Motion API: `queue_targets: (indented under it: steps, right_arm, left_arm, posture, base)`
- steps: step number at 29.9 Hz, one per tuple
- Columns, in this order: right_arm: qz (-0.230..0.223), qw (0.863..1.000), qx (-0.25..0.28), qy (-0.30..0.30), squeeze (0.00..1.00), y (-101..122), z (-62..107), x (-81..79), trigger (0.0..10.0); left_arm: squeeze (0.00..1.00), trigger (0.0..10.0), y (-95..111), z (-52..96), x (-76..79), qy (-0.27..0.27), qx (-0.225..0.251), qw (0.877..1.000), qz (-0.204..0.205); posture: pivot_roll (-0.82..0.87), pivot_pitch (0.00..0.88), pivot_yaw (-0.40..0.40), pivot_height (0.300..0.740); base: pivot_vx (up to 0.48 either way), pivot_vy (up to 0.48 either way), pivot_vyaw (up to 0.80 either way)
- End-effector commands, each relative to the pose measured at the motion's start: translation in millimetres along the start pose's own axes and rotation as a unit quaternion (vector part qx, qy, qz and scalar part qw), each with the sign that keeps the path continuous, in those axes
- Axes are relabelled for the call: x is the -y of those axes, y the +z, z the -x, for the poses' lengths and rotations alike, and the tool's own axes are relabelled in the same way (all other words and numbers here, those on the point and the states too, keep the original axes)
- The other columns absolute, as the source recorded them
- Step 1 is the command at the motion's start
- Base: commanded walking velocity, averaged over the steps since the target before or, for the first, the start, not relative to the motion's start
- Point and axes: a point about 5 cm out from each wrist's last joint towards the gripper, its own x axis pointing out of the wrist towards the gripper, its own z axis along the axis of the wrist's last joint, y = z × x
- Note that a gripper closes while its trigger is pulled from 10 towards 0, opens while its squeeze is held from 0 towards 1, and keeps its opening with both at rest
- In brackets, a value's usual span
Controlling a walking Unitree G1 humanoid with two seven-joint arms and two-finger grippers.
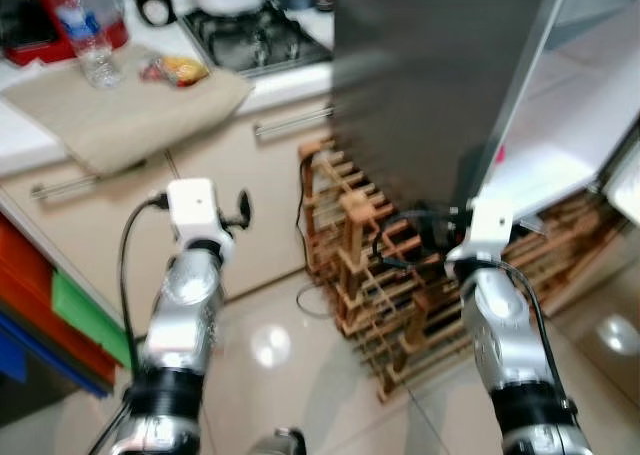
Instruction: Restocking fridge
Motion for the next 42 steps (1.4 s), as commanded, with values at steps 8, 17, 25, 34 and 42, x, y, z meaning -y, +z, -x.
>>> queue_targets:
  steps: [8, 17, 25, 34, 42]
  right_arm:
    - [0.011, 0.998, 0.012, 0.058, 0.00, 14, -17.9, -22.4, 10.0]
    - [0.032, 0.998, 0.014, 0.050, 0.00, 13, -20.1, -22.9, 10.0]
    - [0.027, 0.998, 0.034, 0.035, 0.00, 16, -23.3, -25.2, 10.0]
    - [0.016, 0.999, 0.037, 0.037, 0.00, 12, -25.1, -39.1, 10.0]
    - [0.035, 0.997, 0.046, 0.050, 0.00, 13, -20.7, -41.5, 10.0]
  left_arm:
    - [0.00, 10.0, 24, -15.5, -5.8, 0.038, 0.042, 0.998, 0.005]
    - [0.00, 10.0, 33, -22.8, 3.4, 0.015, 0.059, 0.998, 0.003]
    - [0.00, 10.0, 47, -25.4, -2.7, -0.003, 0.083, 0.996, -0.017]
    - [0.00, 10.0, 40, -29.3, -9.5, 0.005, 0.050, 0.998, -0.036]
    - [0.00, 10.0, 46, -28.7, -2.3, -0.017, 0.077, 0.997, -0.022]
  posture:
    - [0.03, 0.000, -0.059, 0.740]
    - [0.00, 0.000, -0.010, 0.740]
    - [0.02, 0.000, 0.074, 0.740]
    - [0.03, 0.000, 0.072, 0.740]
    - [0.01, 0.000, 0.057, 0.740]
  base:
    - [0.000, 0.000, 0.57]
    - [0.000, 0.000, 0.25]
    - [0.299, -0.213, 0.73]
    - [0.257, 0.000, 0.37]
    - [0.300, 0.000, 0.00]
